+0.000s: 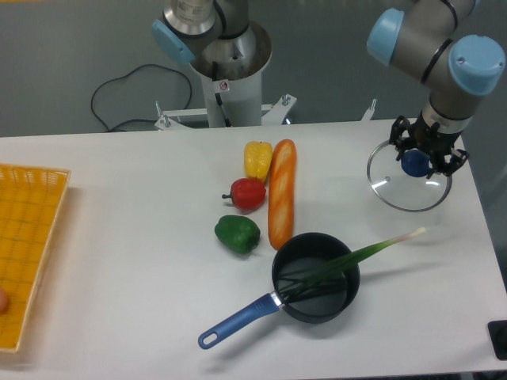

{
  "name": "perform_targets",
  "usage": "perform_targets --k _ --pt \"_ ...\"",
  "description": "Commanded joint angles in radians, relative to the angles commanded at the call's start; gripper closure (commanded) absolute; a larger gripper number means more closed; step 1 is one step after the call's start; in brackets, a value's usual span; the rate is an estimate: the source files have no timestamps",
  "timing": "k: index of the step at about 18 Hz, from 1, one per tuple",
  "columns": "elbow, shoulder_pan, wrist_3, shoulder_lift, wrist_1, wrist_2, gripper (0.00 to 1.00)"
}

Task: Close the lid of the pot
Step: 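Carry the glass lid by its blue knob toward the saucepan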

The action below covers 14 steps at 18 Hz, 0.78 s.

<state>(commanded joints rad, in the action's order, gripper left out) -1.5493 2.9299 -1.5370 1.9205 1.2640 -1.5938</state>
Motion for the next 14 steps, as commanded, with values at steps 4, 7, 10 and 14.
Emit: perform_targets --k 4,7,10,14 --pt "0.002 -0.003 0.002 -0.015 0.002 0.002 0.59" --pt "-0.003 -0.005 0.002 -0.025 0.012 0.002 0.59" --pt "-0.009 -0.006 0.003 -0.034 0.017 0.002 0.59" --pt "-0.008 -0.026 0.008 -0.044 0.025 0.002 0.59"
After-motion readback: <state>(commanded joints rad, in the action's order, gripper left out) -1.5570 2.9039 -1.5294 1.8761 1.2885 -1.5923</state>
